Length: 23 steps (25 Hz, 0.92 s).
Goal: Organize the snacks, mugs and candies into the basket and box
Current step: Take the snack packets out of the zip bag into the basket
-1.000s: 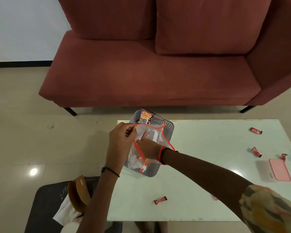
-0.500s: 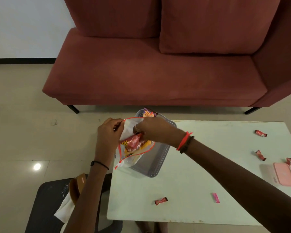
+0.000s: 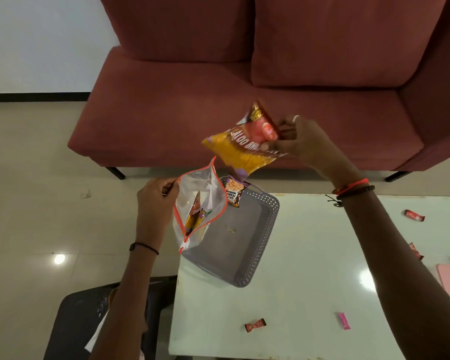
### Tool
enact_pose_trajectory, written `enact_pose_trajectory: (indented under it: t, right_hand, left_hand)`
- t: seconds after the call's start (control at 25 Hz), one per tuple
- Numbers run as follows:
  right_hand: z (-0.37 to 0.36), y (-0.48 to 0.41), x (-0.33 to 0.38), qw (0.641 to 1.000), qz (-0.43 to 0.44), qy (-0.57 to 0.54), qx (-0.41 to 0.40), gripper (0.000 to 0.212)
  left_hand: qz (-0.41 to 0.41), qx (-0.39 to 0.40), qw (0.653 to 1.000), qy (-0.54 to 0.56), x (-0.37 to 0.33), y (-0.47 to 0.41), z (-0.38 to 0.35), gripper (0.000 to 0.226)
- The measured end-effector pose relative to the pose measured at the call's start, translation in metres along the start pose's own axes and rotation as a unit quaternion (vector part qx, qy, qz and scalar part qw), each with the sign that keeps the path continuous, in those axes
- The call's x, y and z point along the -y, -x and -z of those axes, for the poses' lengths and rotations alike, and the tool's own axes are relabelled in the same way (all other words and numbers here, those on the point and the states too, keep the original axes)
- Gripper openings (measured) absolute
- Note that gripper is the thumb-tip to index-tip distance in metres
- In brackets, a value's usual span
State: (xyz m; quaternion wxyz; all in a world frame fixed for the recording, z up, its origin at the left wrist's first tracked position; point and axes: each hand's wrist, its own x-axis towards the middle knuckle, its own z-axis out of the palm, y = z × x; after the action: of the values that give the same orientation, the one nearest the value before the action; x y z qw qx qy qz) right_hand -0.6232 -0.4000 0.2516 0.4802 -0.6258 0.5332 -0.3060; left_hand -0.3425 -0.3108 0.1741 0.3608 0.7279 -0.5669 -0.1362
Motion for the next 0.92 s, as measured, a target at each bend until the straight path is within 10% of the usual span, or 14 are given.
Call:
enact_pose_trajectory:
  t: [0.2,0.92]
  right_hand:
    - [-0.004,-0.037,-0.091,0.990,-0.099,0.040,-0.092,0.049]
    - [-0.094,-0.081,-0.288,0.942,-0.245,0.226,-0.025,0.037]
  left_hand:
    - [0.018,0.004,1.000,0.016,0.004,-0.016,-0.004,0.017]
    - [-0.017,-0.001,1.000,0.006,0.028,-0.031,-0.015,0.016]
